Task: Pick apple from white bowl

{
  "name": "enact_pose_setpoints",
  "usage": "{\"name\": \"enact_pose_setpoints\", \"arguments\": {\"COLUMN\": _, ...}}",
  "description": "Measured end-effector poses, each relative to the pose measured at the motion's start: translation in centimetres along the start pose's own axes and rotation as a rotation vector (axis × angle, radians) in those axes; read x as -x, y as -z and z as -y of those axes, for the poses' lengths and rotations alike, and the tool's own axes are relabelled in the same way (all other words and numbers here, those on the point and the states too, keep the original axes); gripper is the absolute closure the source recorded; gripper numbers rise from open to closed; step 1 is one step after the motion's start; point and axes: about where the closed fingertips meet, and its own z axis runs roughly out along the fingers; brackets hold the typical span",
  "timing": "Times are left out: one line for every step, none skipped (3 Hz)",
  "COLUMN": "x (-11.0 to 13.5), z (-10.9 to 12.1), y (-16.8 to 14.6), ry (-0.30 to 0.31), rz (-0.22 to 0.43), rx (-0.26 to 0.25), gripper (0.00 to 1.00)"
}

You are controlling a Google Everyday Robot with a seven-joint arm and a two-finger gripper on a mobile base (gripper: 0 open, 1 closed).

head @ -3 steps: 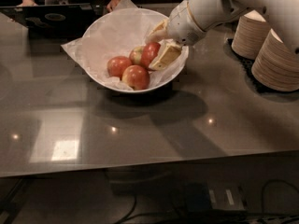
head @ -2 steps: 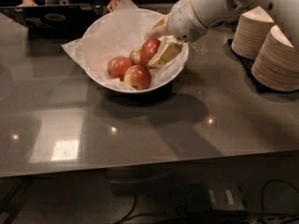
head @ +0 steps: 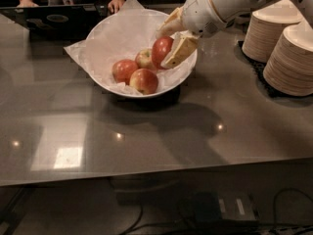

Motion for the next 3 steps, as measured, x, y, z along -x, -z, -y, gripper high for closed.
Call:
{"name": "enact_pose_setpoints", "arguments": {"x": 1.3, "z": 0.5, "y": 1.7, "ry": 0.043, "rz": 0.002, "rx": -0.017, "gripper": 1.0}}
{"name": "enact_pose_setpoints", "arguments": {"x": 2.3, "z": 0.8, "y": 2.7, "ry": 0.081, "rz": 0.014, "rx": -0.026, "gripper": 1.0}}
{"name": "enact_pose_setpoints", "arguments": {"x": 2.3, "z": 0.8, "y": 2.7, "ry": 0.081, "rz": 0.014, "rx": -0.026, "gripper": 1.0}}
